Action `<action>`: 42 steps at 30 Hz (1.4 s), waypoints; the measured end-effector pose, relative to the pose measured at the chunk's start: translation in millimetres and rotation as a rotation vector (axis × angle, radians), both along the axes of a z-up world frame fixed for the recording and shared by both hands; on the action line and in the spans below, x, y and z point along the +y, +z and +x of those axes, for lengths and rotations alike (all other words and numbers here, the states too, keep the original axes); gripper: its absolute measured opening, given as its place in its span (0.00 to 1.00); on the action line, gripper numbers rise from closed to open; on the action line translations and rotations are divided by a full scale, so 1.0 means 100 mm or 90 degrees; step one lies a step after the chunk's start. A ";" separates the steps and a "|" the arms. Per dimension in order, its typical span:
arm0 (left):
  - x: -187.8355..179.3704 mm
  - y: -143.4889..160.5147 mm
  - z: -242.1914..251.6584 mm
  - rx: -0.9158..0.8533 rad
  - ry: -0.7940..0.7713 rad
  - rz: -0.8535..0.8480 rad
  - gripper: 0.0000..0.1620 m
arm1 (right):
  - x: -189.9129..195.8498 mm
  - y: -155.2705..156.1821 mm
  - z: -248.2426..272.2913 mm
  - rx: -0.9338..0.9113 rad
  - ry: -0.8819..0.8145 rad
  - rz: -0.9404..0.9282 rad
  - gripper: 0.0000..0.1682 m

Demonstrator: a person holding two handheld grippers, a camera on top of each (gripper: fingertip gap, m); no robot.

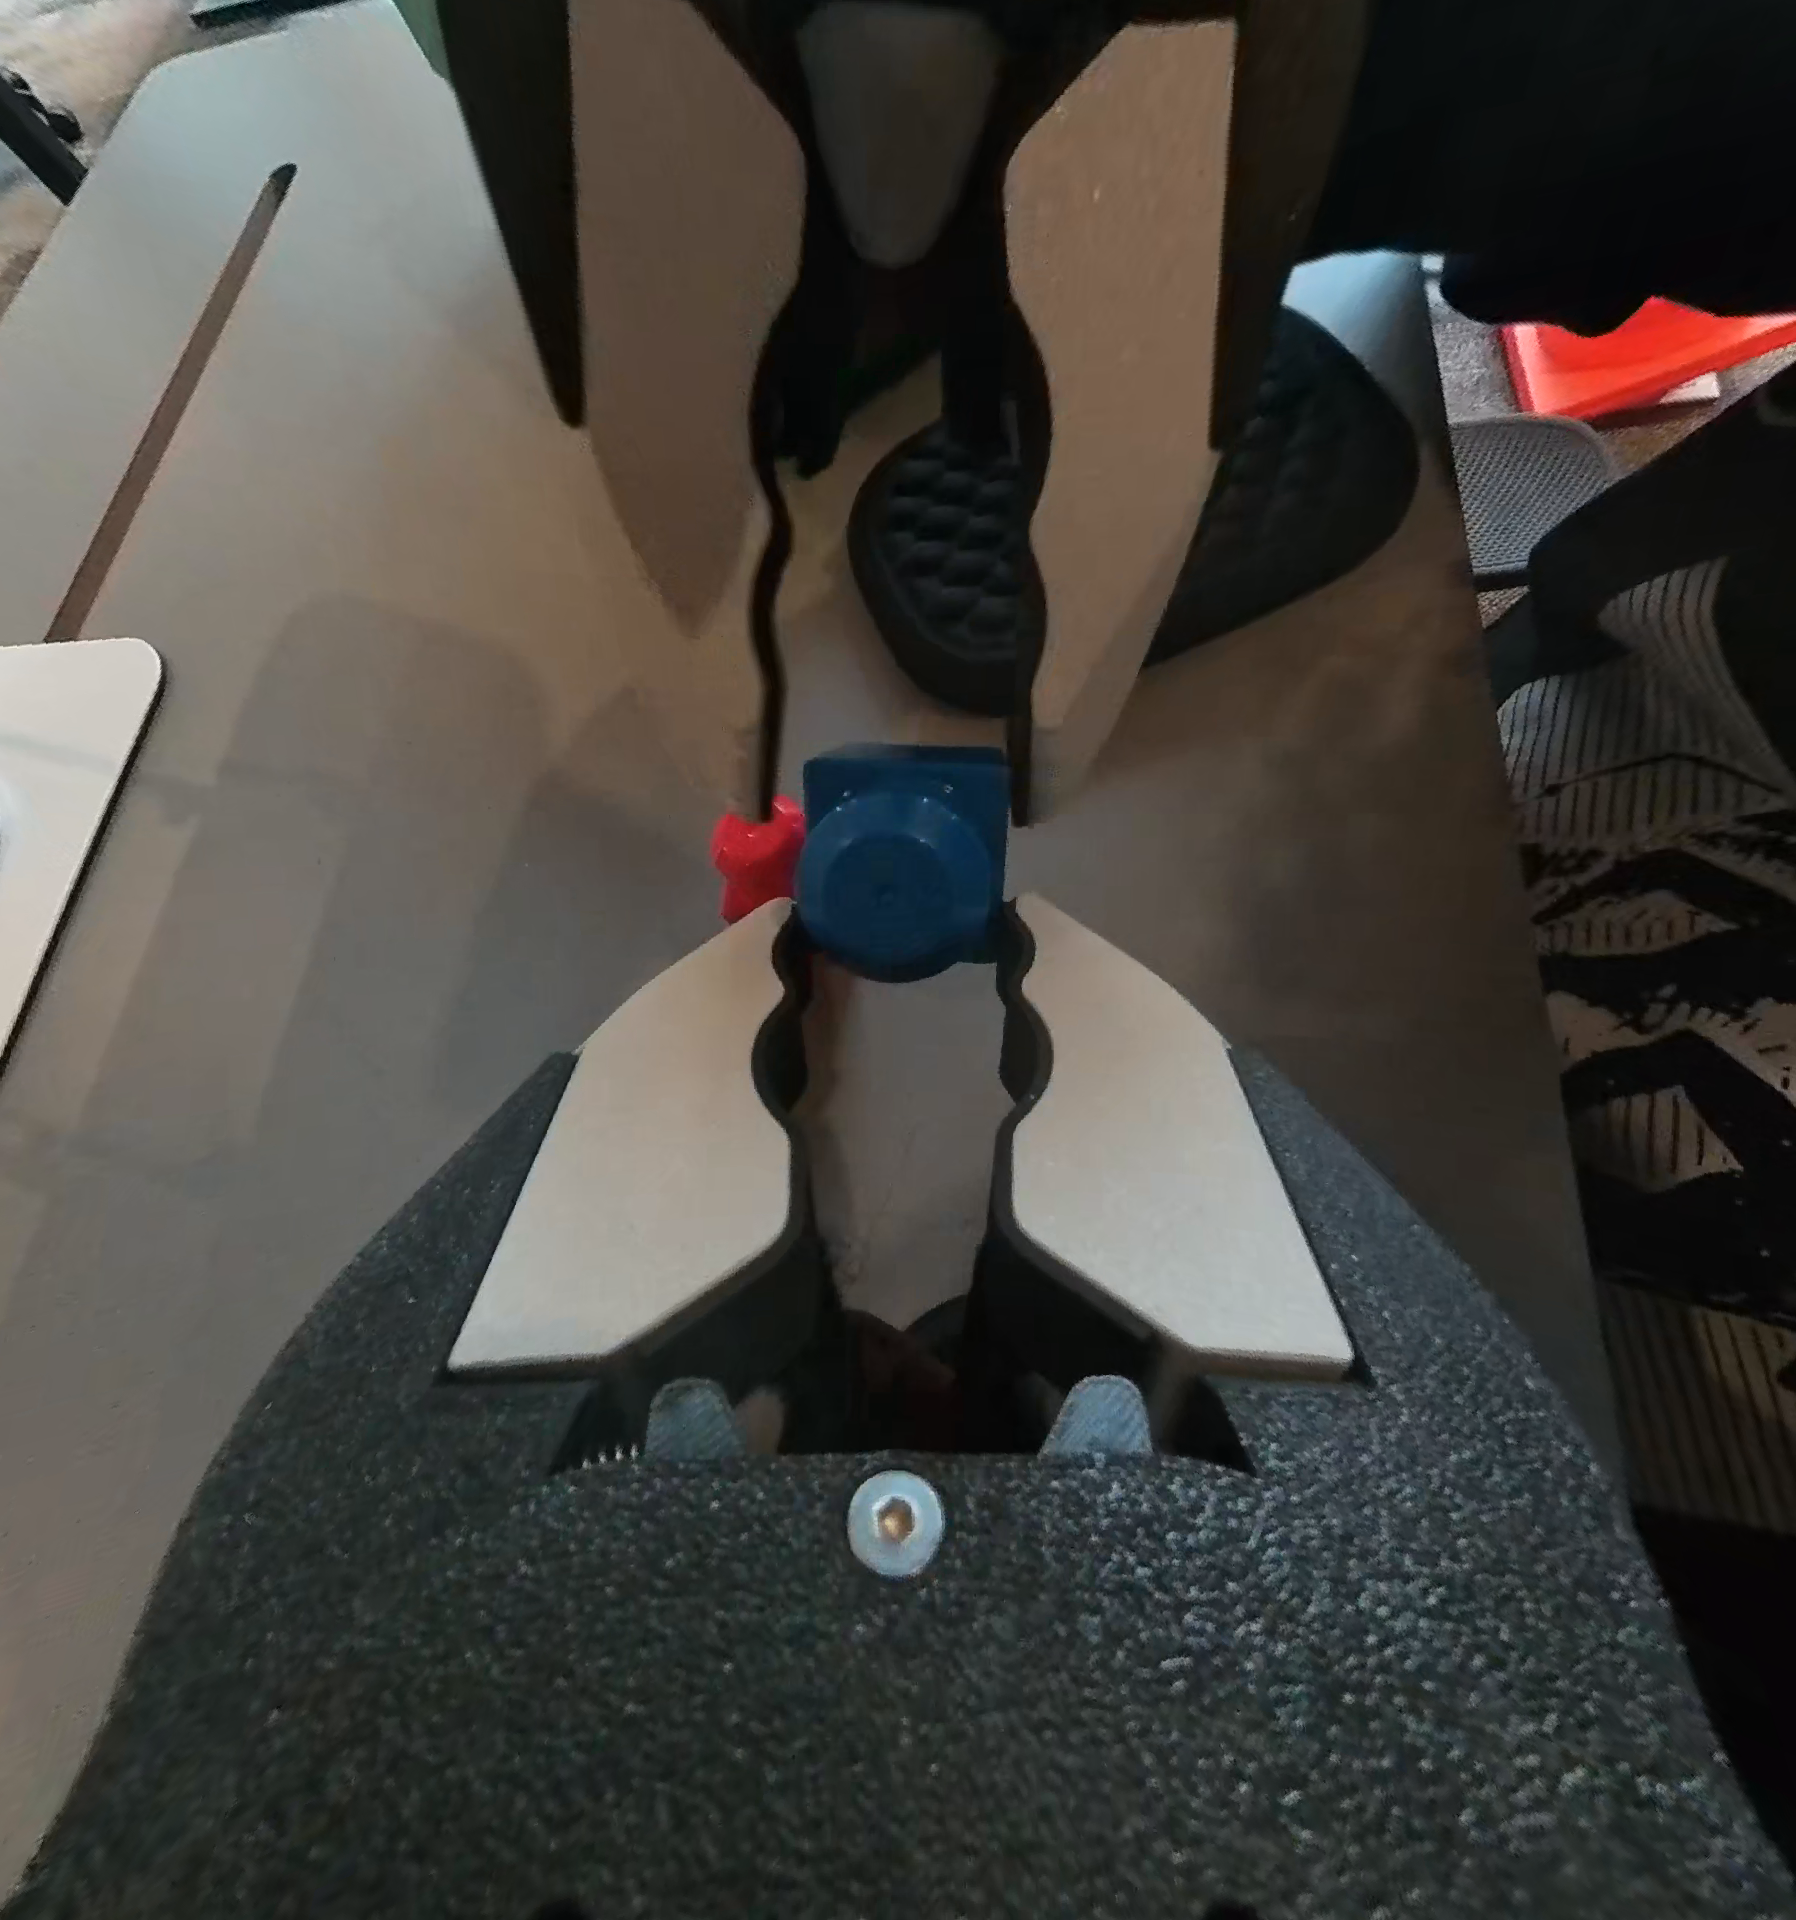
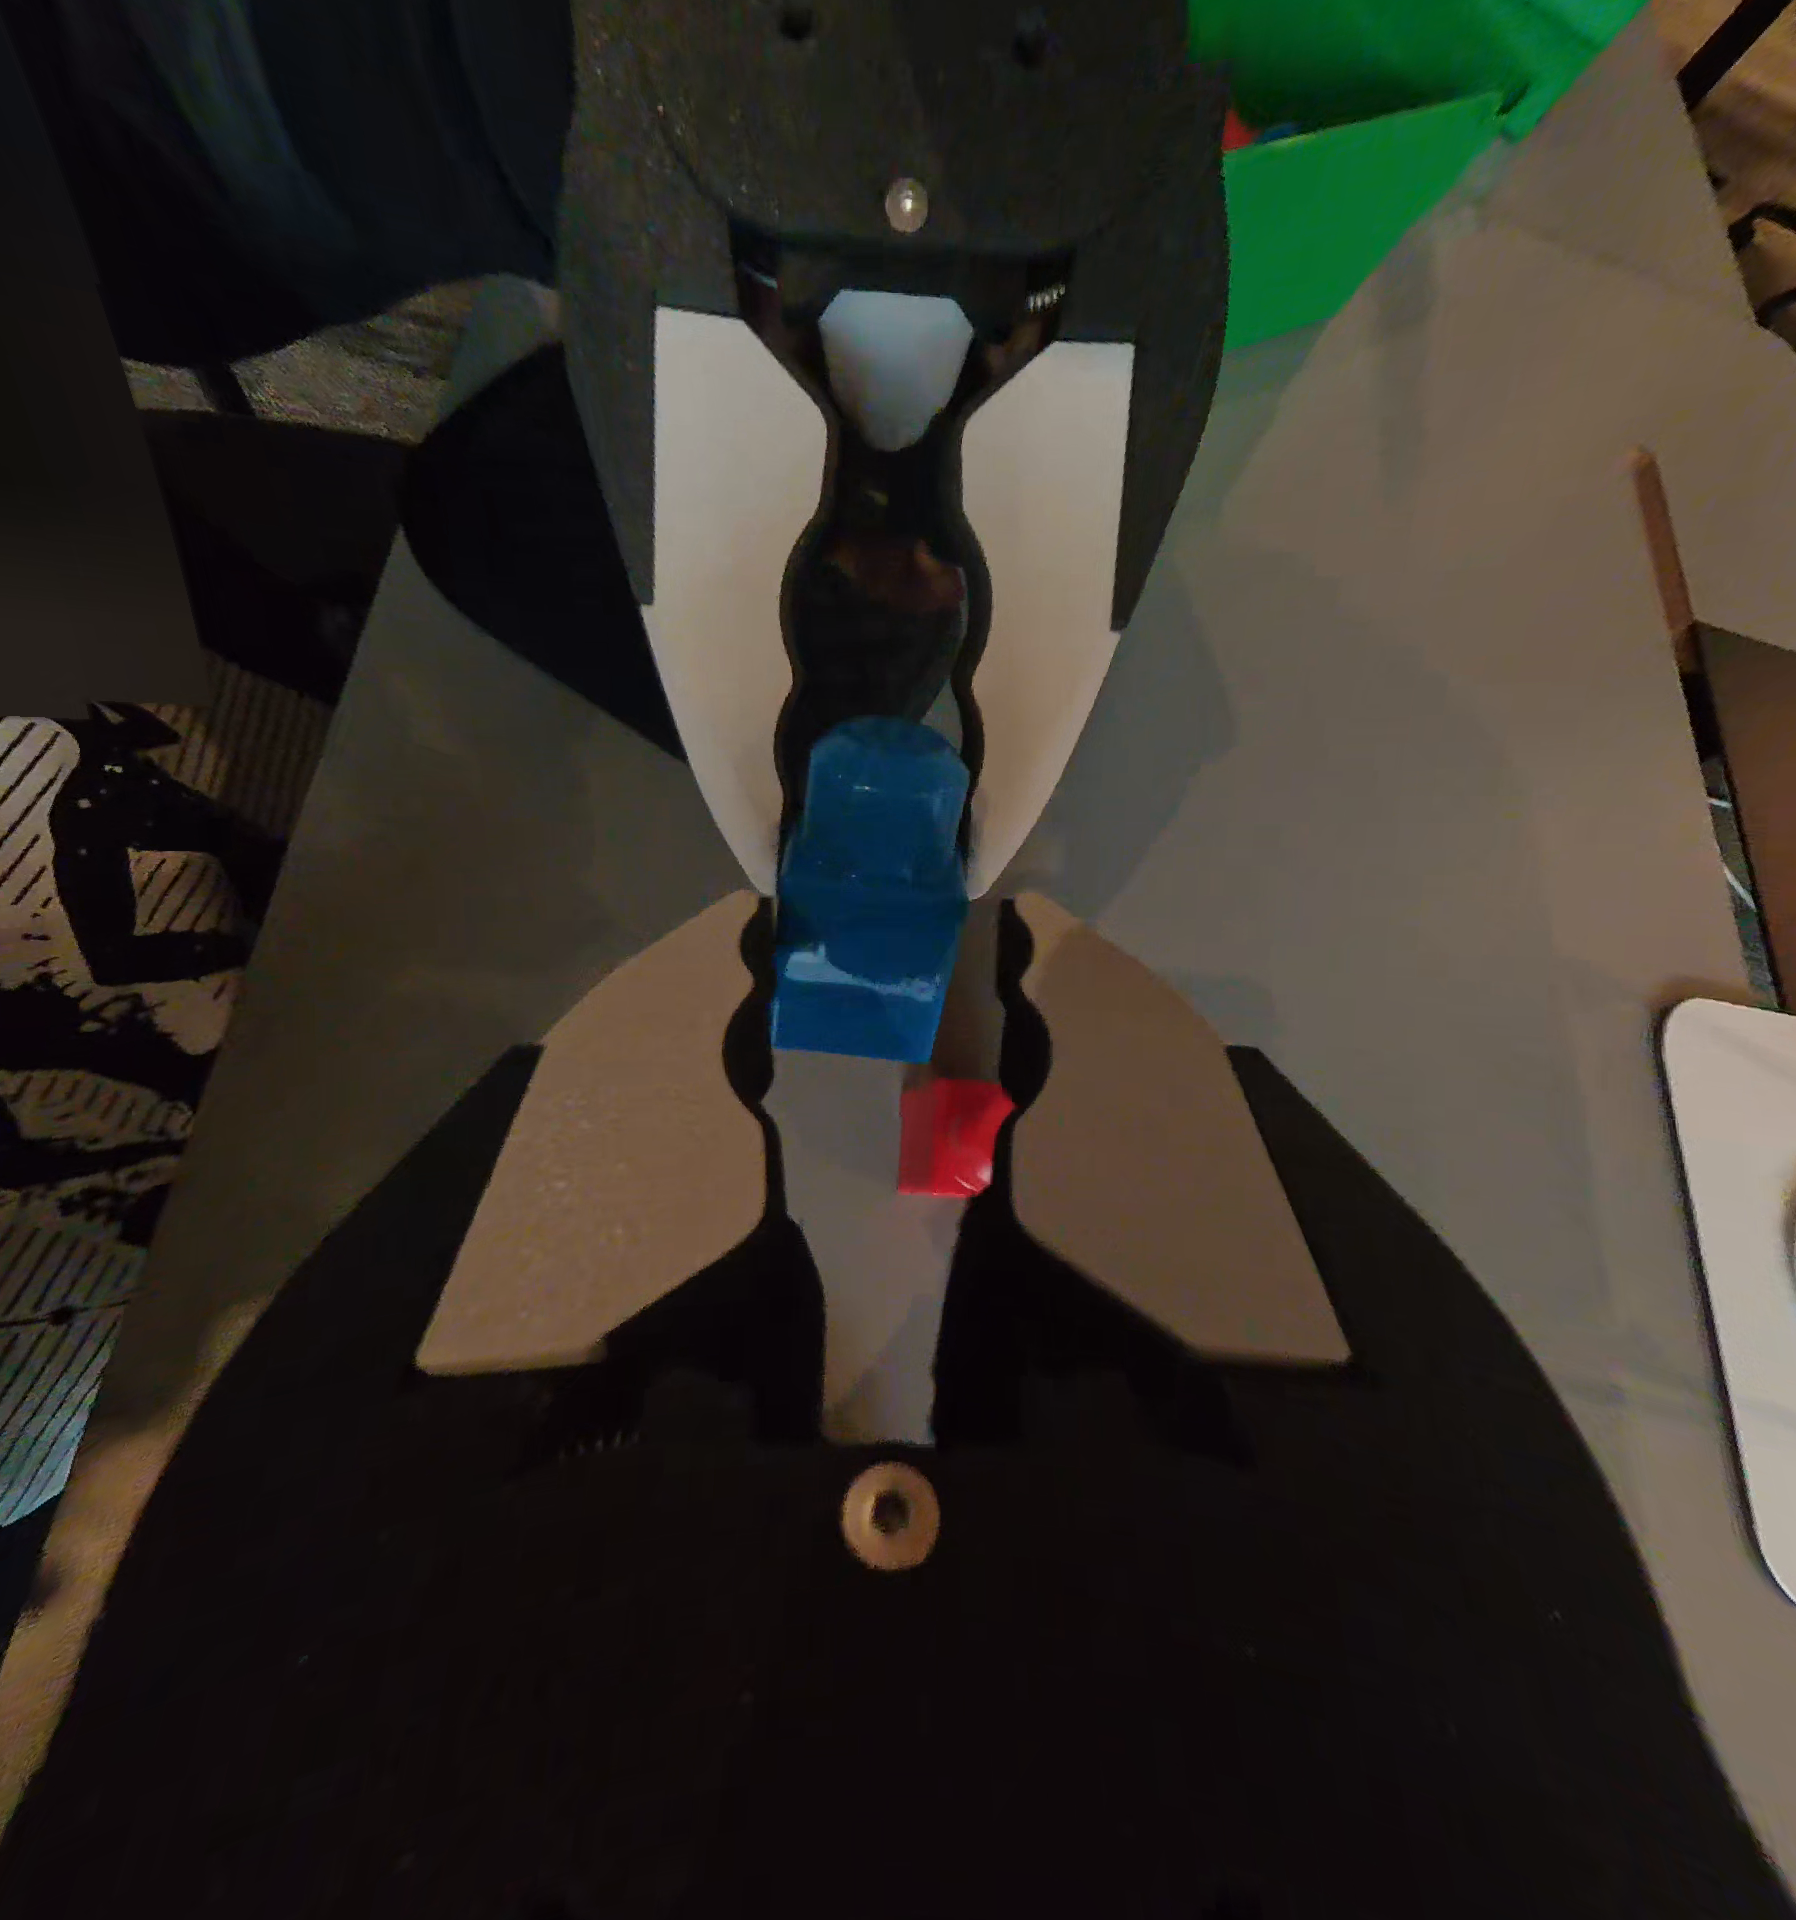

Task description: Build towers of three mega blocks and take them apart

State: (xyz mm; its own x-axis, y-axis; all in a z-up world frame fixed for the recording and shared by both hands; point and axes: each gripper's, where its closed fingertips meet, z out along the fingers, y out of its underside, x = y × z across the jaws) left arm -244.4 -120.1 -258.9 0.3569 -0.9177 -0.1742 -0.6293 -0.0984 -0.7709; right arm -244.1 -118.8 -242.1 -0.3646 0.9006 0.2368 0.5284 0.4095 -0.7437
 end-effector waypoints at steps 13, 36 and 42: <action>0.07 0.40 0.16 -0.309 -0.020 0.034 0.36 | 0.05 0.57 0.05 0.342 0.024 -0.184 0.20; 0.14 0.03 0.21 -0.194 -0.003 0.030 0.22 | 0.05 0.14 0.09 -0.230 0.025 0.048 0.28; 0.14 0.01 0.19 -0.201 0.000 0.033 0.22 | 0.06 0.08 0.06 -0.273 0.016 0.063 0.20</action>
